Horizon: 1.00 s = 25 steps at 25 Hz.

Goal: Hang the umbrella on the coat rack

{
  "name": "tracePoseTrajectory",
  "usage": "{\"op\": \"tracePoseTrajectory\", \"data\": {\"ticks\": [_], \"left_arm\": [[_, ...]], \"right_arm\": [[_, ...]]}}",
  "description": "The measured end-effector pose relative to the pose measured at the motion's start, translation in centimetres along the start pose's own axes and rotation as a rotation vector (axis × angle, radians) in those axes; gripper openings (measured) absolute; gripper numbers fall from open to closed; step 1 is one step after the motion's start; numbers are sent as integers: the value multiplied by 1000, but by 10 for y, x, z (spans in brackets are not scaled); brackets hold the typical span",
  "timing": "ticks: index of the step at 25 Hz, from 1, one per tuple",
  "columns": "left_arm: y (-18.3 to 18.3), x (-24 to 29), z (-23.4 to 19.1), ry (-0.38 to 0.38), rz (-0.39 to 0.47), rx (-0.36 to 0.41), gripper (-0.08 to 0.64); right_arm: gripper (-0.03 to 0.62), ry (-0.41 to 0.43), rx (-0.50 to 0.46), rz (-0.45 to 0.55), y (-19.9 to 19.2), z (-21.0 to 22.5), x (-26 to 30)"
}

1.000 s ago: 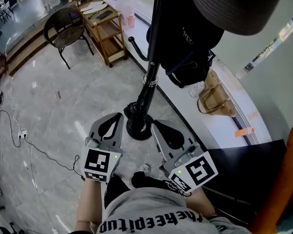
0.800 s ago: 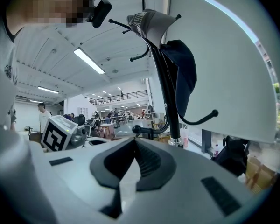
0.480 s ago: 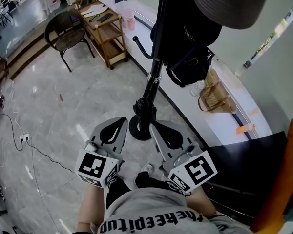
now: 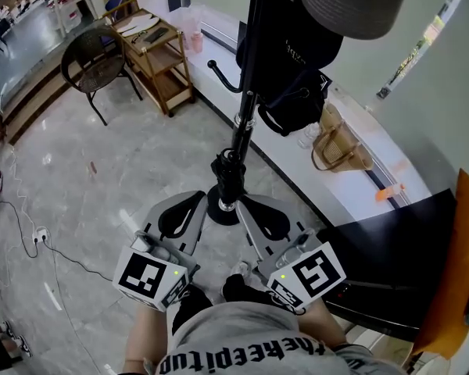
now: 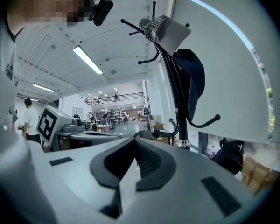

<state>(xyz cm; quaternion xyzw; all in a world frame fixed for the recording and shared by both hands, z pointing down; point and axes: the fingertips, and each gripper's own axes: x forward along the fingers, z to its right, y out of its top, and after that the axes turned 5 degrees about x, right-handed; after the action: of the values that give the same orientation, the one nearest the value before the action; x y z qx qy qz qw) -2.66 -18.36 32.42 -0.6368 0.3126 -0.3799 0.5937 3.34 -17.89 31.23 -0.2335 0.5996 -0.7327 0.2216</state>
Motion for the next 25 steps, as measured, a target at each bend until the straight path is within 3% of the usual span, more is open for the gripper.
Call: {"op": "tracePoseTrajectory", "data": {"ticks": [10,25], "left_arm": [[19,-16,1,-104,50,6,15],[21,-33,-9,-191,59,12,15]], "right_arm": [[11,-61,-14,19,5,-20,5],[12,-151,-25,38,12,-41,11]]}}
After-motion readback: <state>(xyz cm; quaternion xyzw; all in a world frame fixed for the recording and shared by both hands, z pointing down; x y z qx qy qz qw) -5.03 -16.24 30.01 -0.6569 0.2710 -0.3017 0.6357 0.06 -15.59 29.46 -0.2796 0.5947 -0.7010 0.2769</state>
